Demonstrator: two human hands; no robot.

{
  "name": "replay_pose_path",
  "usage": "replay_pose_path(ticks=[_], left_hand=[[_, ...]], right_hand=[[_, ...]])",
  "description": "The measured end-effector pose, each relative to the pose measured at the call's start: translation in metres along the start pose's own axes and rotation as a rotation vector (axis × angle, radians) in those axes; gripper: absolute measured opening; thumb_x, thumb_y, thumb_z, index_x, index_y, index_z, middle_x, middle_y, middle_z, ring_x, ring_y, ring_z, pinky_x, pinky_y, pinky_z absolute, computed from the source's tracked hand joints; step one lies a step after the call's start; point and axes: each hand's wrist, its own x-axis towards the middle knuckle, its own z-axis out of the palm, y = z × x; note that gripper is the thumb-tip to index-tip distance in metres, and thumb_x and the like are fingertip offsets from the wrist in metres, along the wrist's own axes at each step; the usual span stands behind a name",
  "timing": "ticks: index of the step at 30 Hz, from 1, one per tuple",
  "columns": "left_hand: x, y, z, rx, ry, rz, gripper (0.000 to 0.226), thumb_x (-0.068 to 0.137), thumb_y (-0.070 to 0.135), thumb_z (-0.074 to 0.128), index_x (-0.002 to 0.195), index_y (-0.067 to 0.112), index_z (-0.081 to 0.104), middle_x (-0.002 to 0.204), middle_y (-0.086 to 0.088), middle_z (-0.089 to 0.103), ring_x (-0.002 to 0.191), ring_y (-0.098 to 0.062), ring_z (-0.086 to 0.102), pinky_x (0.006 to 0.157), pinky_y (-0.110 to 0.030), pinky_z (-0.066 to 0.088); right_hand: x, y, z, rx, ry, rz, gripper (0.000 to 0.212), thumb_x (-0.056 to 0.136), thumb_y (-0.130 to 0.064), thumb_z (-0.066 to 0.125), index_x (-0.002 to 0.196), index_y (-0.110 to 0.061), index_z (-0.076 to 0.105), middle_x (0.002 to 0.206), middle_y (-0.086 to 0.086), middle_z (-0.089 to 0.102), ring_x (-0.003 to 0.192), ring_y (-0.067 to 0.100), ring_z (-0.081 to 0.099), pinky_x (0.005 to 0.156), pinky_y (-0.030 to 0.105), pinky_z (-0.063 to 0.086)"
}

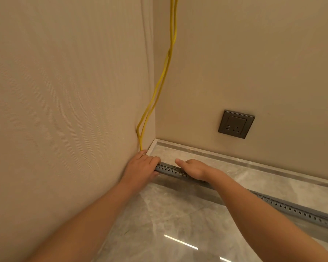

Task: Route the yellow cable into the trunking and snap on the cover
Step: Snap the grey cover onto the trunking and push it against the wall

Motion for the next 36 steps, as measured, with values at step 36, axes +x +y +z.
replay_pose_path(ticks=[36], left_hand=[[0.016,-0.004,-0.005,-0.187,-0.085,-0.165,0.047,0.075,0.046,0.074,0.108,0.026,0.048,0.098,0.008,0.072,0.101,-0.012,0.064,0.12,-0.029,0.015]], right_hand=[[0.006,0.002,-0.006,-0.027,0.041,-0.246,0.066,0.077,-0.077,0.046,0.078,-0.015,0.067,0.062,0.003,0.067,0.05,0.014,0.062,0.062,0.037,0.055]])
